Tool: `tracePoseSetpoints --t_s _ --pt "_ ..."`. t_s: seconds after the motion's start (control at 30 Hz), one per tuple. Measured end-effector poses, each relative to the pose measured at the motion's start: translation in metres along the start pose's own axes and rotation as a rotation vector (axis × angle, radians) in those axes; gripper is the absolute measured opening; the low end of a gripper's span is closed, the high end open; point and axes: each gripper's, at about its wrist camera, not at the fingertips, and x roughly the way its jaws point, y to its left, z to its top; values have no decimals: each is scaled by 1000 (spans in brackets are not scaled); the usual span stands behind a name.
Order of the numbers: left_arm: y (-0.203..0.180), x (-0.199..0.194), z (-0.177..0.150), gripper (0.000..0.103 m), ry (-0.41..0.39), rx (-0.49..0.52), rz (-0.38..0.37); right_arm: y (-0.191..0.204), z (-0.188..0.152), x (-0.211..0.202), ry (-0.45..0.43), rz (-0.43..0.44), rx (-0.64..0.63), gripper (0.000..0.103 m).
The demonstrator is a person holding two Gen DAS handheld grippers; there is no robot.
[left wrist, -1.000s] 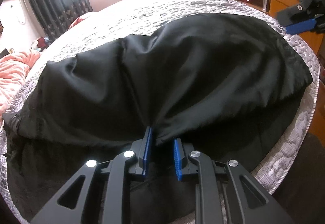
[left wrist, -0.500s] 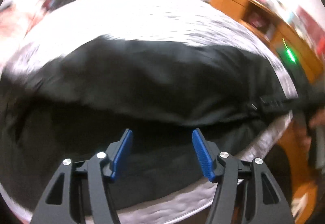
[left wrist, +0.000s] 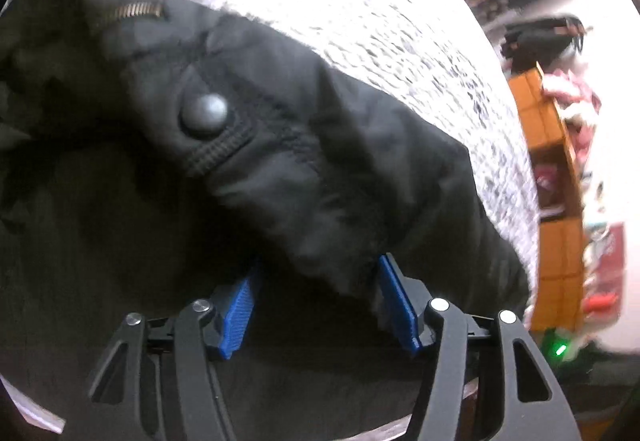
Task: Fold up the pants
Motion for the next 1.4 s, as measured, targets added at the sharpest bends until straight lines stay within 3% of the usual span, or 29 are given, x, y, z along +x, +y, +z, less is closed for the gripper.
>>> tracePoseSetpoints --t_s 0.03,0.07,0.13,0.27,0.33,0.5,0.6,0.7,0.73,0.8,0.9,0.97,1.03,1.07,1.1,1.13,1.17,1.27,1.3,1.4 --pt "3 5 -1 24 17 -43 -61 0 0 -1 -1 2 0 42" --pt "3 7 -1 22 27 -58 -95 -3 -4 -3 -2 6 0 42" --pt "-5 4 -4 13 -5 -41 -76 -6 -4 -4 -3 16 4 42" --pt "-19 -18 -26 10 -121 -7 -60 -15 0 -6 14 47 31 42" --pt "-21 -35 -42 10 -192 24 -46 -21 3 -8 26 51 44 35" --pt "-27 -83 -102 10 -368 126 -11 -32 6 -11 51 62 59 34" --pt "-31 -81 -137 11 -404 196 33 -34 7 -11 63 49 61 33" --pt "-14 -54 -146 13 -318 184 63 -32 7 -13 66 -4 49 33" --pt "-6 -41 -146 14 -249 135 56 -30 7 -13 67 -23 43 34" --pt "5 -24 -147 16 -189 74 48 -30 7 -14 71 -36 41 34" --pt "5 -20 -150 17 -171 60 43 -29 6 -14 72 -59 35 34" --pt "-2 -25 -150 23 -188 78 69 -27 7 -12 74 -69 29 34" --pt "8 -32 -150 45 -195 54 111 -25 9 -11 77 -79 32 36" --pt "13 -38 -149 45 -199 31 94 -24 9 -11 78 -81 33 37" --pt "18 -43 -149 52 -197 8 95 -16 8 -8 79 -85 31 39" --pt "23 -50 -146 57 -212 -21 167 -12 8 -8 79 -89 27 39" --pt "26 -57 -145 57 -233 -47 205 -8 8 -8 79 -98 19 40" --pt "47 -88 -141 57 -293 -159 194 1 4 -5 77 -105 9 44" --pt "51 -97 -139 57 -326 -169 189 3 4 -4 75 -105 10 45" --pt "49 -118 -123 57 -434 -119 270 11 3 0 64 -124 0 46"
